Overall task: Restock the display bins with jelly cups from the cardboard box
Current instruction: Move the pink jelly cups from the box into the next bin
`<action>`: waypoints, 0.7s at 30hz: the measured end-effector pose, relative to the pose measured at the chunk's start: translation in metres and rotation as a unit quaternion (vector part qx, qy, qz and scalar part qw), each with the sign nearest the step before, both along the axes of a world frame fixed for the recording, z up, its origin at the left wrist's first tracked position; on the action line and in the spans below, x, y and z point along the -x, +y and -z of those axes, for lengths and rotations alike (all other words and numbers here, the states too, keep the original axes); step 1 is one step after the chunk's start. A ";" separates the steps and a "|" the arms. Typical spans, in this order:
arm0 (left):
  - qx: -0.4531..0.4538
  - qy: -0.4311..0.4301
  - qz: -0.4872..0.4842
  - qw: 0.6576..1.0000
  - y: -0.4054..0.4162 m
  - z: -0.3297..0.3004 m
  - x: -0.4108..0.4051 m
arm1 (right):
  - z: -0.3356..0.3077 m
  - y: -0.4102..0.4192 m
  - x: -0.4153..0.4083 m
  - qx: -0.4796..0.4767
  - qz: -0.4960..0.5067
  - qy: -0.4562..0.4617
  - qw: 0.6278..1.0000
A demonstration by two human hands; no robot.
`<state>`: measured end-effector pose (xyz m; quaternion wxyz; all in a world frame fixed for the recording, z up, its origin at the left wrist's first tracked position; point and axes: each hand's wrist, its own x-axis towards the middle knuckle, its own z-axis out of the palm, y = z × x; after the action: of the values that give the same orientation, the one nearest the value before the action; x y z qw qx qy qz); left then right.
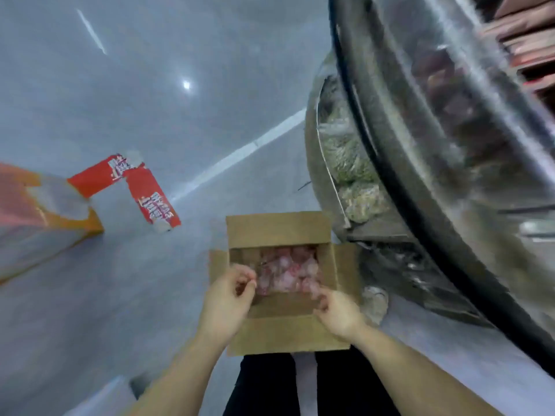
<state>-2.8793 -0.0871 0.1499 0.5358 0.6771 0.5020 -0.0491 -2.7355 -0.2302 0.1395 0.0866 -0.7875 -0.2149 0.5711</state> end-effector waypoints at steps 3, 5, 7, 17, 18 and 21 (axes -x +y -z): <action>0.019 0.064 0.065 0.996 -0.007 0.099 0.006 | 0.104 0.002 0.005 0.054 -0.003 -0.008 0.999; 0.027 0.116 0.117 0.986 -0.012 0.159 0.005 | 0.160 0.004 0.004 0.057 -0.020 -0.029 0.998; 0.042 0.164 0.153 0.974 -0.014 0.212 0.003 | 0.208 0.009 0.003 0.038 -0.044 -0.067 0.996; -0.094 0.262 0.350 0.894 -0.023 0.369 -0.016 | 0.332 0.058 0.018 0.060 -0.047 -0.185 0.980; -0.118 0.266 0.346 0.892 -0.025 0.372 -0.015 | 0.334 0.055 0.018 0.055 -0.030 -0.176 0.982; -0.139 0.272 0.287 0.908 -0.031 0.364 -0.015 | 0.322 0.040 0.014 0.026 0.104 -0.093 0.990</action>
<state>-2.8638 -0.1180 -0.2140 0.2416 0.8199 0.4140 -0.3130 -2.7497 -0.1898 -0.1822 0.1047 -0.8572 -0.1240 0.4888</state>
